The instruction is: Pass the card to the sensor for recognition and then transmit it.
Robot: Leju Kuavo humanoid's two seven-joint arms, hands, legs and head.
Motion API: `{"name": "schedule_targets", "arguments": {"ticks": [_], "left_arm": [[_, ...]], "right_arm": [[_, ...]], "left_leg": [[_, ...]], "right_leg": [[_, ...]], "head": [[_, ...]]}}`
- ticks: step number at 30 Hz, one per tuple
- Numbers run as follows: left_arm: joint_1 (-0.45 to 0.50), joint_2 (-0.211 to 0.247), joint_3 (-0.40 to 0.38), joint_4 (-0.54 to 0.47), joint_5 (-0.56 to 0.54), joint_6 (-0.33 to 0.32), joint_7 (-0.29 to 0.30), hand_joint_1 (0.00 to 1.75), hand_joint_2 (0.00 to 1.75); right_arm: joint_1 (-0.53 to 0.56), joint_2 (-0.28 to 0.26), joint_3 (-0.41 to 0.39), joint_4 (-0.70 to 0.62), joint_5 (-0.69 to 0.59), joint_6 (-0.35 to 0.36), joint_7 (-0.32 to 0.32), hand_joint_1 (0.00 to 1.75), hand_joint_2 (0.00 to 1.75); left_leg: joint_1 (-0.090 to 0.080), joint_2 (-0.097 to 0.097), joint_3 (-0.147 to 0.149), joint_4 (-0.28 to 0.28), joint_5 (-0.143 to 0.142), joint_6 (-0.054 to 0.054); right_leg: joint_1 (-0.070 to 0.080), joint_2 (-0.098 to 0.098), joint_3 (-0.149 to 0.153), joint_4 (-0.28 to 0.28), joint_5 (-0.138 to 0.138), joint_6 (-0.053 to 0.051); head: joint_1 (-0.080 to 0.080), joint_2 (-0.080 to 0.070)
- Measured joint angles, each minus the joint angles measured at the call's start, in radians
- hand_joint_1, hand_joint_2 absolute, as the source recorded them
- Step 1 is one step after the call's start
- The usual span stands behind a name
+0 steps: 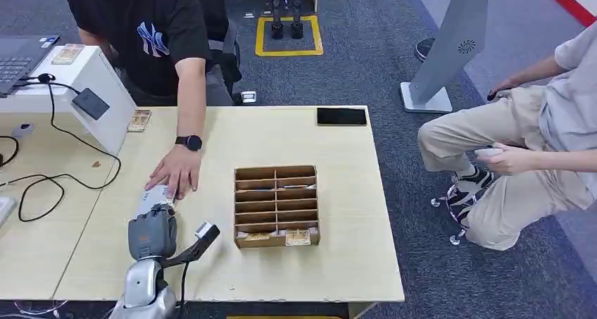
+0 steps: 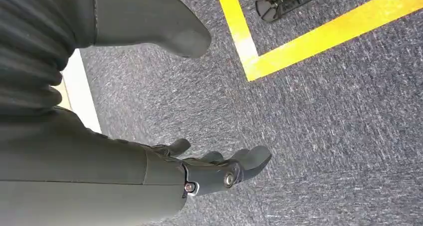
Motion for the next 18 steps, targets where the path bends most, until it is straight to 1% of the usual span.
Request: {"name": "schedule_targets", "arguments": {"ticks": [5,8,10,13,14,15,17,18], "left_arm": [[-0.010,0.002,0.000,0.019,0.042,0.000,0.002,1.75,1.75],[-0.010,0.002,0.000,0.021,0.093,0.000,-0.033,1.75,1.75],[-0.010,0.000,0.001,0.021,0.146,0.000,-0.078,1.75,1.75],[-0.010,-0.017,0.029,0.018,0.268,0.000,-0.193,1.75,1.75],[-0.009,-0.029,0.044,0.014,0.315,0.000,-0.249,1.75,1.75],[-0.010,-0.046,0.064,0.006,0.387,0.000,-0.308,1.75,1.75],[-0.010,-0.070,0.078,-0.017,0.585,-0.005,-0.404,1.75,1.75],[-0.008,-0.084,0.076,-0.046,0.720,-0.018,-0.445,1.75,1.75]], "right_arm": [[0.000,0.000,0.000,0.000,0.001,-0.001,0.000,0.00,1.75],[0.000,0.000,0.000,0.000,0.003,-0.002,0.000,0.00,1.75],[0.000,0.000,0.000,0.000,0.009,-0.003,0.000,0.00,1.75],[0.000,0.000,-0.001,-0.001,0.014,-0.009,0.000,0.00,1.75],[0.000,0.000,-0.002,-0.001,0.016,-0.012,0.000,0.00,1.75],[0.000,0.000,-0.002,-0.001,0.019,-0.018,0.000,0.00,1.75],[0.000,0.001,-0.004,-0.002,0.019,-0.026,-0.002,0.00,1.75],[0.000,0.002,-0.006,-0.003,0.020,-0.031,-0.003,0.00,1.75]], "left_leg": [[-0.001,0.000,0.002,-0.001,0.000,0.000],[-0.001,0.000,0.004,-0.001,0.000,0.000],[-0.001,-0.001,0.004,-0.001,0.000,0.000],[-0.001,-0.001,0.004,-0.001,0.000,0.000],[-0.001,-0.001,0.004,-0.001,0.000,0.000],[-0.001,-0.001,0.004,-0.001,0.000,0.000],[-0.001,-0.001,0.003,-0.001,0.000,0.000],[-0.001,-0.001,0.001,-0.001,0.000,0.000]], "right_leg": [[0.000,0.000,0.003,0.000,0.000,0.000],[0.000,-0.001,0.005,0.000,-0.001,-0.001],[0.000,-0.001,0.004,0.000,-0.001,-0.001],[0.000,-0.002,0.004,0.000,-0.001,-0.001],[0.000,-0.002,0.004,0.000,-0.001,-0.001],[-0.001,-0.002,0.003,0.000,-0.001,-0.001],[-0.001,-0.002,0.002,0.000,-0.001,-0.001],[-0.001,-0.001,0.000,0.000,0.000,-0.001]], "head": [[0.000,0.000],[0.000,0.000],[0.000,0.000],[0.000,0.000],[0.000,0.000],[0.000,0.000],[0.000,0.000],[0.000,0.000]]}}
